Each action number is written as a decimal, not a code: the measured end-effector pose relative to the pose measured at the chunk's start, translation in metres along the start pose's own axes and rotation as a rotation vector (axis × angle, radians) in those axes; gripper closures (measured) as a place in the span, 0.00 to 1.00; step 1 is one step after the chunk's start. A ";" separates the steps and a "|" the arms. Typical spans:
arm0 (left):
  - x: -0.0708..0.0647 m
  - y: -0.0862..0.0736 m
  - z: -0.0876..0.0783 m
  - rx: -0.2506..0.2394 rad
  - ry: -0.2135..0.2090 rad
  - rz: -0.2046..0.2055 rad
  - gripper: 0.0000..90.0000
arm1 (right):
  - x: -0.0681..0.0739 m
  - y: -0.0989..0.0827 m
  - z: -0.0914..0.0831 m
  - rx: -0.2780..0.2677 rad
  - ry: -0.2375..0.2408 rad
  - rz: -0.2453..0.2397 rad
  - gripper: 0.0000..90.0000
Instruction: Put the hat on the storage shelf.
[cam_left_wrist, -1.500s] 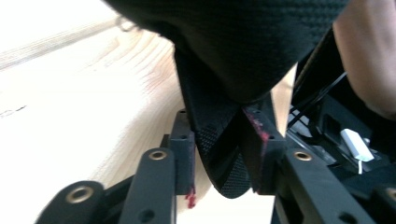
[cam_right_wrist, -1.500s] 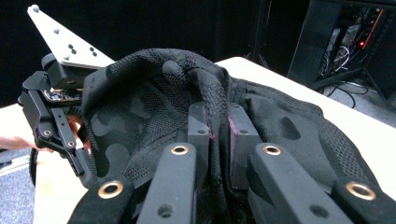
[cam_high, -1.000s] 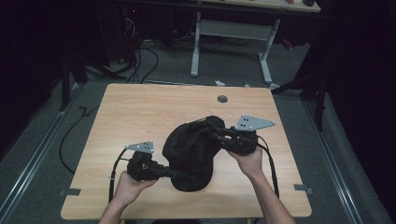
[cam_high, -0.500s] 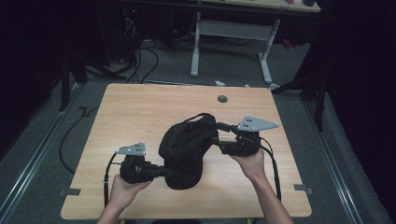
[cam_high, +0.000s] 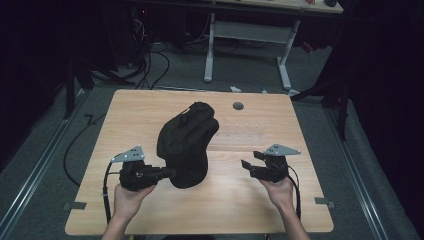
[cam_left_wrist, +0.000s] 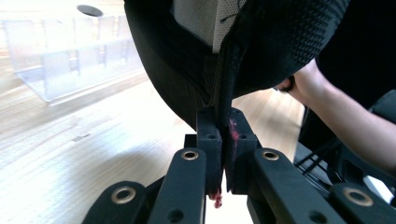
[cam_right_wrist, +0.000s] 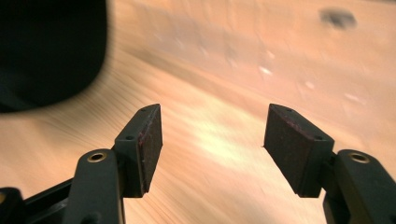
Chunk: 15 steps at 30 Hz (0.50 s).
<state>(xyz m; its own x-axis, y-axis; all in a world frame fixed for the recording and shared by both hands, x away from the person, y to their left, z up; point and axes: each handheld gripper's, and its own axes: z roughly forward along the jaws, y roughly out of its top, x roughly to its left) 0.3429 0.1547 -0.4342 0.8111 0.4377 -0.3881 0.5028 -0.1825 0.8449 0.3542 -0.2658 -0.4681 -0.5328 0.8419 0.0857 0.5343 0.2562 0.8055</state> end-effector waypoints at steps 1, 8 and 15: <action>0.000 0.000 0.000 -0.004 0.009 0.002 0.96 | -0.002 -0.006 0.001 0.016 -0.021 0.011 0.42; 0.004 0.002 0.001 -0.042 0.052 0.001 0.96 | -0.018 -0.038 0.009 0.086 -0.149 0.058 0.40; 0.008 0.008 0.000 -0.086 0.119 -0.002 0.96 | -0.025 -0.059 0.017 0.107 -0.253 0.075 0.38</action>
<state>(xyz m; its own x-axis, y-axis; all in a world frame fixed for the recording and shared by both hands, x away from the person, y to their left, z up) 0.3536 0.1568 -0.4303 0.7665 0.5398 -0.3480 0.4727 -0.1073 0.8747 0.3472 -0.2942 -0.5283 -0.3157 0.9487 -0.0177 0.6390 0.2263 0.7352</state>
